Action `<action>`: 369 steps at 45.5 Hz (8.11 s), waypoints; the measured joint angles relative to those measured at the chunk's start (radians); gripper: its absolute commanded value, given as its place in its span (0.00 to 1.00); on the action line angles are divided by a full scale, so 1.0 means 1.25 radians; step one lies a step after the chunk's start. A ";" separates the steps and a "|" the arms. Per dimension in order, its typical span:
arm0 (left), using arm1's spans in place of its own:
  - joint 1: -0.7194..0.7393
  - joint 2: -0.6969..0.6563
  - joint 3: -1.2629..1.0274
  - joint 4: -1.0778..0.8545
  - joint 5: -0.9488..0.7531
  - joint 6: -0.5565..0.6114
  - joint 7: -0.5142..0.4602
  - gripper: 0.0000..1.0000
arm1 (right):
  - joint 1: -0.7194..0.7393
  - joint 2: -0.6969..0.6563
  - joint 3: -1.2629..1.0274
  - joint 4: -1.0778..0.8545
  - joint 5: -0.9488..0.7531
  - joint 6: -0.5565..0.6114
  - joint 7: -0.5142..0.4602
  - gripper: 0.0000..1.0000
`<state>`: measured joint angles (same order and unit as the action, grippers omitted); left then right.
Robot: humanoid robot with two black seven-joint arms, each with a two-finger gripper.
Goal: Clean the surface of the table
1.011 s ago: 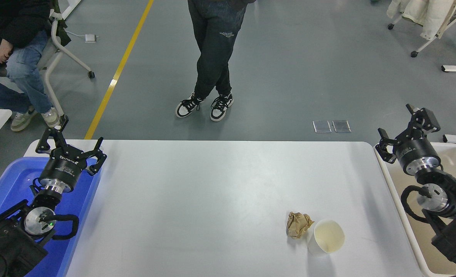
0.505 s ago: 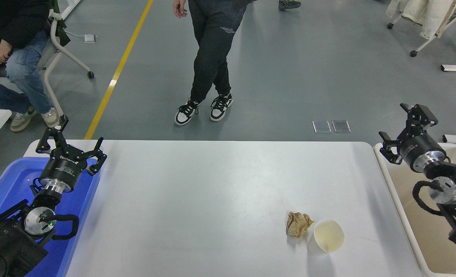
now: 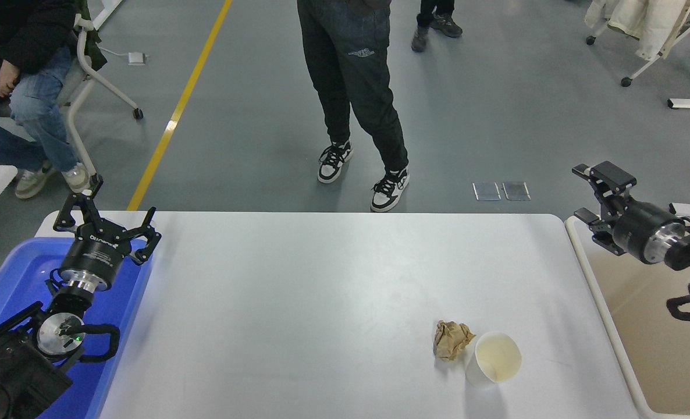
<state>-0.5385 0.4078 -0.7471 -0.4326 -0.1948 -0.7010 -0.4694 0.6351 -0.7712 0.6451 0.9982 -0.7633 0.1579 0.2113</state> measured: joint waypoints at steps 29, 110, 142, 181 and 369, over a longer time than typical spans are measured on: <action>0.000 0.000 0.000 0.000 0.000 0.000 0.000 1.00 | 0.093 -0.178 -0.191 0.320 -0.484 0.063 0.050 1.00; 0.000 0.000 0.000 0.000 0.000 -0.001 0.000 1.00 | 0.262 -0.027 -0.641 0.262 -0.867 0.009 0.054 0.94; 0.000 0.000 0.000 0.000 0.000 -0.001 0.000 1.00 | 0.222 -0.015 -0.642 0.206 -0.873 -0.023 0.068 0.00; 0.000 0.000 0.000 0.000 0.000 -0.001 0.000 1.00 | 0.399 -0.211 -0.639 0.370 -0.843 0.033 0.144 0.00; 0.000 0.000 0.000 0.000 0.000 -0.001 0.000 1.00 | -0.073 0.247 -0.537 -0.831 0.470 -0.111 0.025 1.00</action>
<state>-0.5384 0.4079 -0.7473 -0.4326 -0.1948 -0.7025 -0.4694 0.5437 -0.4621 -0.0267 -0.0406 -0.1754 0.0189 0.2420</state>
